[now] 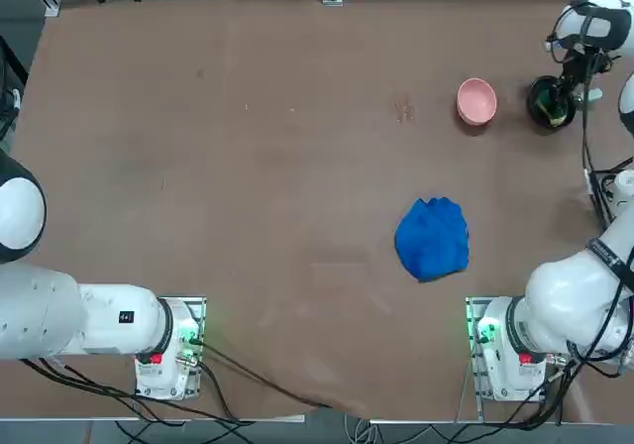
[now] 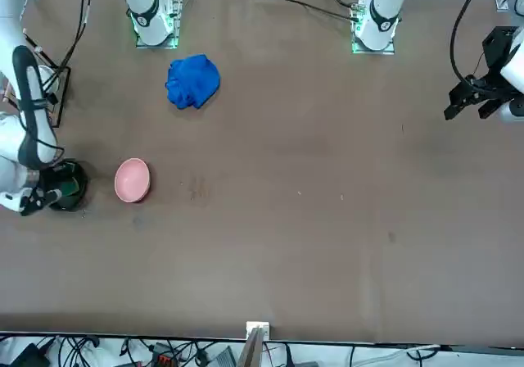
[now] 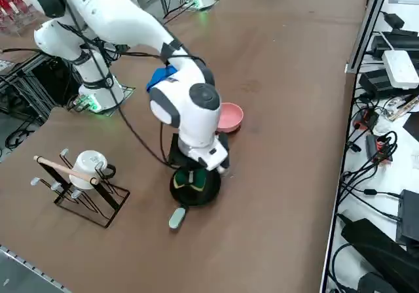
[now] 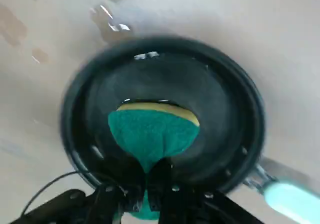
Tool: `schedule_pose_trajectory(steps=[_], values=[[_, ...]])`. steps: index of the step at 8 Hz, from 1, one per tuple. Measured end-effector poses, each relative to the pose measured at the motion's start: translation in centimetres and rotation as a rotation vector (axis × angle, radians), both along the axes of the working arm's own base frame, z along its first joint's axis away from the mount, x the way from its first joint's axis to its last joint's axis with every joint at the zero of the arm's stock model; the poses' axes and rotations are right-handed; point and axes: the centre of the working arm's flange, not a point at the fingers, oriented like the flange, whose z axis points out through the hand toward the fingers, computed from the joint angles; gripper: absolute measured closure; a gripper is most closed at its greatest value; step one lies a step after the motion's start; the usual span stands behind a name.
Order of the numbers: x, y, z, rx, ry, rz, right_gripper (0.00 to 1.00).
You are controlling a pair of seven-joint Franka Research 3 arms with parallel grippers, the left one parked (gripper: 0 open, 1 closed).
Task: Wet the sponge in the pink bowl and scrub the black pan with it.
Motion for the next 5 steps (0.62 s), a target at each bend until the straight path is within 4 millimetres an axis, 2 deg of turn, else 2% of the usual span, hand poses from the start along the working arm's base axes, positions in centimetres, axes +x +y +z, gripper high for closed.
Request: schedule_pose_trajectory(steps=[2, 5], values=[[0.2, -1.8, 0.5, -0.024, -0.067, 0.028, 0.93], [1.9, -0.7, 0.1, -0.042, -0.142, 0.063, 0.93]])
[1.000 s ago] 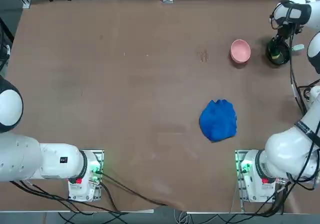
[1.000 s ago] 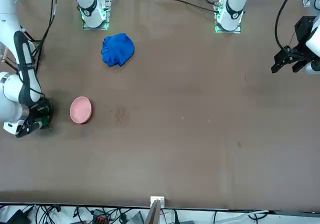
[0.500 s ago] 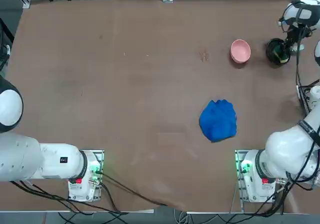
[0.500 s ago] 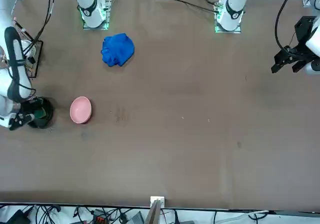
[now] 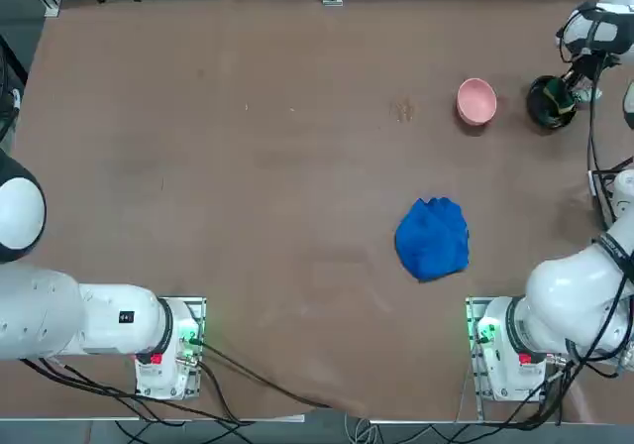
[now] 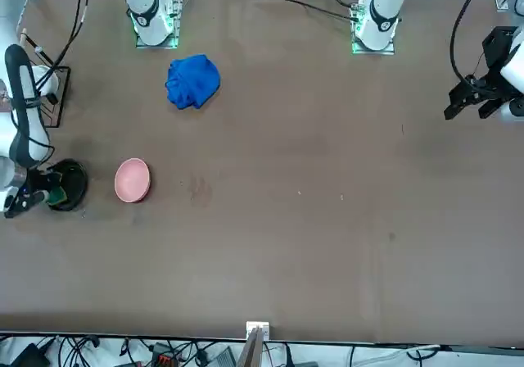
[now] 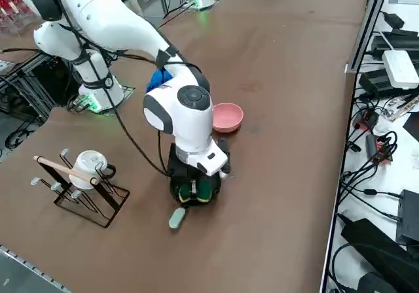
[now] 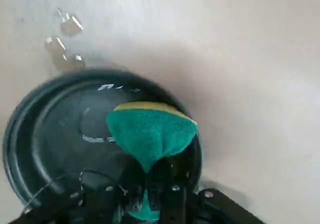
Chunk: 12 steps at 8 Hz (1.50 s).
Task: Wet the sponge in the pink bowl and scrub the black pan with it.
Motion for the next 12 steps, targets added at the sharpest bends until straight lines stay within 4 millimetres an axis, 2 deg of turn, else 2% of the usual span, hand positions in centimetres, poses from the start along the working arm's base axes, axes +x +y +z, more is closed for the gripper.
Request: schedule_pose_trajectory(steps=[2, 3, 5, 8, 9, 10, 12], values=[[1.6, 3.2, 0.4, -0.005, -0.014, 0.012, 0.93], [2.3, 4.9, 1.3, -0.008, -0.012, 0.016, 0.93], [3.5, 7.9, 4.7, 0.01, -0.025, 0.043, 0.93], [4.5, 13.9, 11.8, 0.082, -0.071, 0.042, 0.93], [4.6, 16.8, 13.9, 0.103, -0.074, 0.041, 0.93], [4.6, 20.6, 15.8, 0.111, -0.074, 0.033, 0.93], [3.9, 28.0, 17.8, 0.117, -0.04, -0.009, 0.93]])
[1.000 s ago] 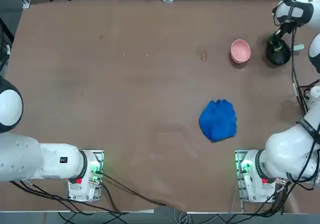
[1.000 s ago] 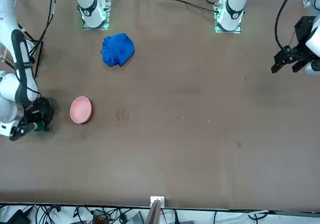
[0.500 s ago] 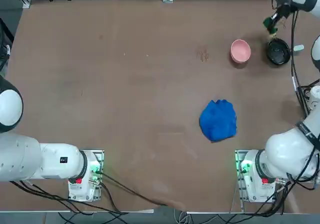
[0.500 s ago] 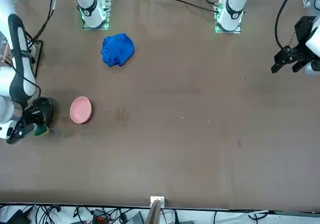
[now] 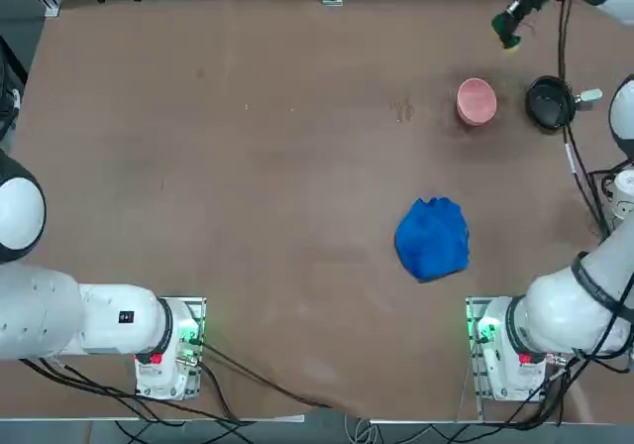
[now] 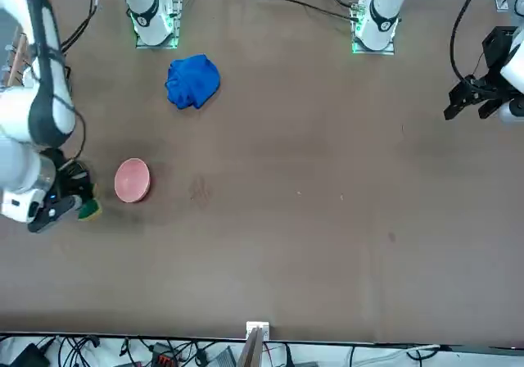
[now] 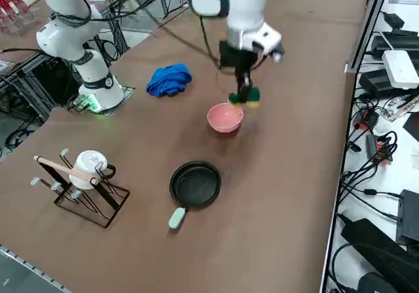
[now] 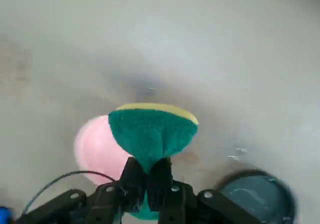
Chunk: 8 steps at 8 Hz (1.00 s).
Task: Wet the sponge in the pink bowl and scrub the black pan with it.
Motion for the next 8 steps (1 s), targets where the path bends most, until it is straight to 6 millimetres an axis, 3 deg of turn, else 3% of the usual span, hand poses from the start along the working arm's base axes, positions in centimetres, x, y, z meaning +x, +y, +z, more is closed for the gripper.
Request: schedule_pose_trajectory(steps=[3, 5, 8], values=[[-1.7, 10.7, -0.2, 0.01, 0.061, -0.162, 0.93], [-3.4, 16.7, -1.2, -0.008, 0.079, -0.192, 0.93], [-5.6, 20.8, -5.3, -0.009, 0.054, -0.249, 0.93]])
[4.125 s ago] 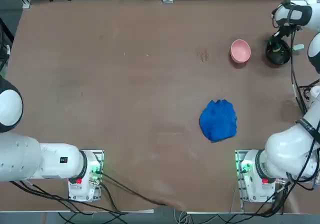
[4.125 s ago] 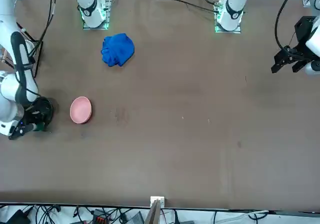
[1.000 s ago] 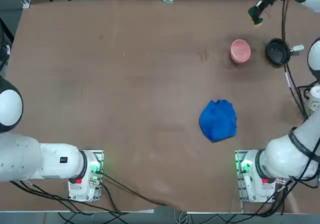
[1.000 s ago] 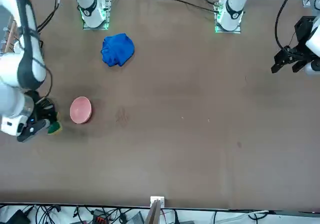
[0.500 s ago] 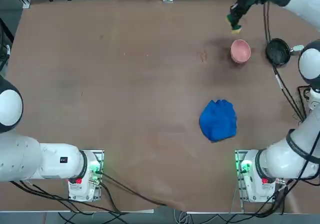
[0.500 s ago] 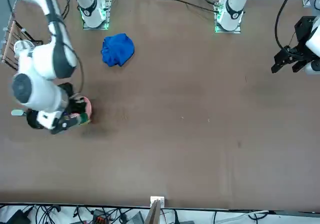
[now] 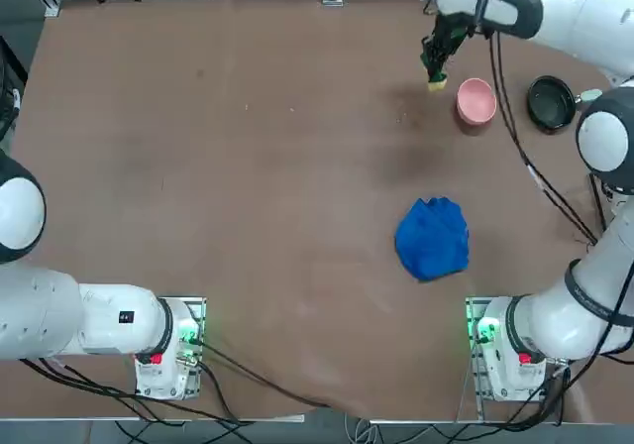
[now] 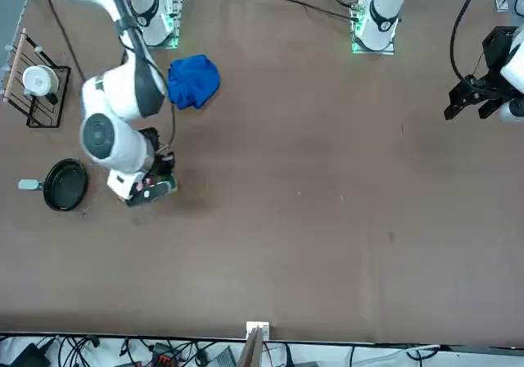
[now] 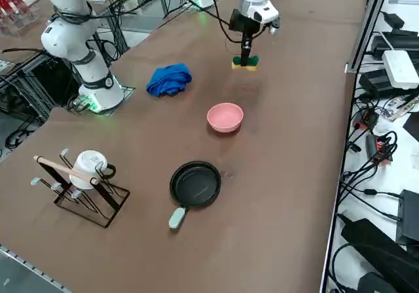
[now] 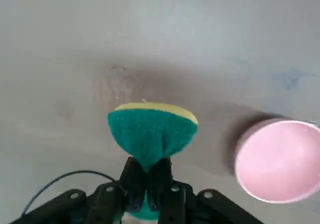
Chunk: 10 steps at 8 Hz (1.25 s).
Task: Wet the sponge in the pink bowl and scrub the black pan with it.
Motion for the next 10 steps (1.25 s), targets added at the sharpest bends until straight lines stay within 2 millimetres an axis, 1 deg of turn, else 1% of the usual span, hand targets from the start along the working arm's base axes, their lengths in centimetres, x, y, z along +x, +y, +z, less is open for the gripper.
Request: schedule_pose_trajectory(steps=[1, 3, 4, 5, 7, 8, 9, 10], values=[[-0.7, 1.2, -1.6, 0.004, -0.025, -0.046, 0.93], [-2.1, 4.4, -4.8, 0.004, -0.038, -0.123, 0.93], [-2.5, 5.5, -6.2, 0.005, -0.039, -0.14, 0.93], [-2.6, 6.1, -7.7, 0.012, -0.046, -0.151, 0.93], [-2.5, 6.7, -11.6, 0.029, -0.058, -0.162, 0.93], [-2.6, 6.9, -13.4, 0.034, -0.058, -0.169, 0.91], [-2.6, 7.0, -14.1, 0.035, -0.058, -0.174, 0.89], [-2.6, 7.0, -13.9, 0.036, -0.06, -0.176, 0.77]])
